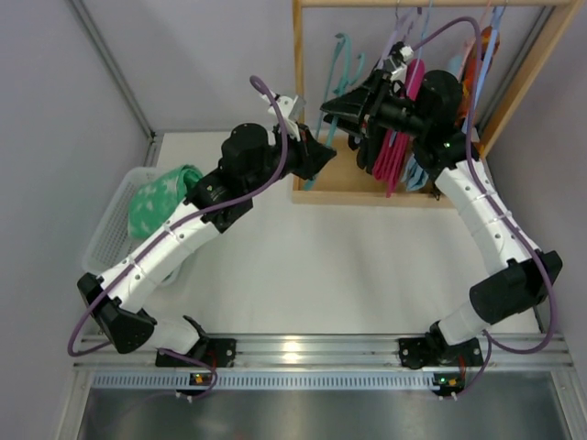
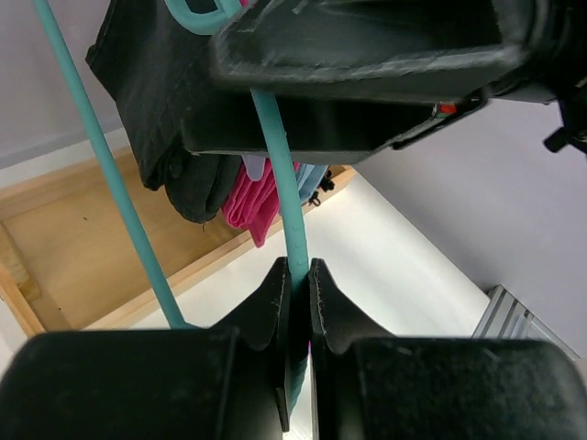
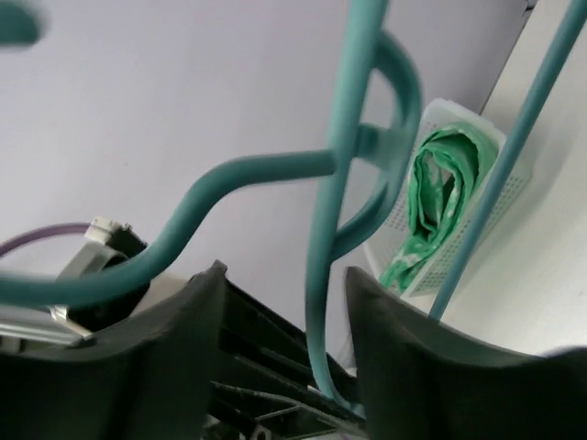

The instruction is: Remove the trousers from the hanger

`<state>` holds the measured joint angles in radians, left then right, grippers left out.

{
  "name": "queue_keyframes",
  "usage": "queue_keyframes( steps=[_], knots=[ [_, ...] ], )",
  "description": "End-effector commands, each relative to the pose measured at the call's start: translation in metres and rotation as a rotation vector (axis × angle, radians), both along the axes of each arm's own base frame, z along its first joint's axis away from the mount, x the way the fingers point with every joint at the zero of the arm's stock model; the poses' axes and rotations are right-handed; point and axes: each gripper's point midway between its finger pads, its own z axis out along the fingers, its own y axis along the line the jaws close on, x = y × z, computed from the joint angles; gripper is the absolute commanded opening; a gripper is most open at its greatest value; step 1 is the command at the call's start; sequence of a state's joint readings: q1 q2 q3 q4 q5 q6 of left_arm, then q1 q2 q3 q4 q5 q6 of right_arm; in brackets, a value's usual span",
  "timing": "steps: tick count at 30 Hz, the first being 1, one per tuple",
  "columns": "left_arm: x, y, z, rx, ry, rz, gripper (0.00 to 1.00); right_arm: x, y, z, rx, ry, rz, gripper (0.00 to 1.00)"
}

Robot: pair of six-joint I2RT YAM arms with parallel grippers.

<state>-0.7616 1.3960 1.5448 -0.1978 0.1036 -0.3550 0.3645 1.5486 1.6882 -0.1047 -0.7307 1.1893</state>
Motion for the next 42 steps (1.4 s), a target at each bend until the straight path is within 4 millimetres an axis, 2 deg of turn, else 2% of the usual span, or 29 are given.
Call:
queue_keyframes(
  steps=[1,4,6,7,9,11,12,14,16,17,19,21,23,24,26,27,29,32,35,42],
  knots=[
    [-0.005,0.016,0.045,-0.107,-0.049,0.046,0.00,-0.033,-0.008,0.039,0.033,-0.128,0.023,0.61],
    [-0.005,0.016,0.055,-0.148,-0.034,0.020,0.00,-0.033,-0.014,0.040,0.031,-0.134,0.012,0.76],
    [-0.002,0.018,0.067,-0.204,-0.029,-0.005,0.00,-0.033,-0.017,0.040,0.030,-0.134,0.009,0.79],
    [-0.002,0.018,0.071,-0.223,-0.029,-0.015,0.00,-0.031,-0.022,0.042,0.029,-0.143,0.000,0.89],
    [-0.002,0.015,0.076,-0.267,-0.005,-0.060,0.00,-0.034,-0.027,0.046,0.027,-0.165,-0.001,0.95],
    [0.001,0.017,0.089,-0.332,0.018,-0.069,0.00,-0.036,-0.034,0.048,0.015,-0.199,-0.013,0.99],
    [0.005,0.014,0.087,-0.343,0.039,-0.094,0.00,-0.037,-0.037,0.049,0.009,-0.212,-0.017,0.99],
    [0.016,0.019,0.097,-0.400,0.078,-0.081,0.00,-0.039,-0.046,0.051,-0.012,-0.243,-0.036,0.99],
    [0.033,0.018,0.091,-0.419,0.125,-0.075,0.00,-0.040,-0.056,0.053,-0.026,-0.270,-0.064,1.00],
    [0.038,0.024,0.106,-0.472,0.120,-0.068,0.00,-0.039,-0.059,0.054,-0.029,-0.276,-0.072,0.99],
    [0.049,0.022,0.108,-0.505,0.138,-0.085,0.00,-0.037,-0.071,0.056,-0.034,-0.291,-0.102,0.99],
    [0.049,0.021,0.125,-0.543,0.113,-0.106,0.00,-0.040,-0.078,0.060,-0.035,-0.307,-0.117,0.99],
    [0.059,0.016,0.124,-0.547,0.120,-0.102,0.00,-0.041,-0.087,0.063,-0.039,-0.322,-0.139,0.99],
    [0.059,0.017,0.135,-0.559,0.097,-0.106,0.00,-0.041,-0.089,0.064,-0.039,-0.323,-0.145,1.00],
    [0.073,0.015,0.131,-0.570,0.117,-0.086,0.00,-0.044,-0.095,0.068,-0.042,-0.345,-0.162,0.99],
    [0.073,0.016,0.139,-0.579,0.104,-0.095,0.00,-0.044,-0.096,0.068,-0.043,-0.346,-0.166,0.99],
    [0.087,0.015,0.134,-0.584,0.124,-0.070,0.00,-0.047,-0.099,0.070,-0.047,-0.361,-0.174,0.99],
    [0.097,0.018,0.134,-0.598,0.134,-0.041,0.00,-0.048,-0.101,0.070,-0.051,-0.365,-0.177,0.99],
    [0.110,0.016,0.119,-0.595,0.175,-0.019,0.00,-0.045,-0.105,0.067,-0.054,-0.358,-0.189,1.00],
    [0.122,0.017,0.096,-0.572,0.216,0.009,0.00,-0.044,-0.110,0.063,-0.061,-0.354,-0.202,0.99]
  ],
)
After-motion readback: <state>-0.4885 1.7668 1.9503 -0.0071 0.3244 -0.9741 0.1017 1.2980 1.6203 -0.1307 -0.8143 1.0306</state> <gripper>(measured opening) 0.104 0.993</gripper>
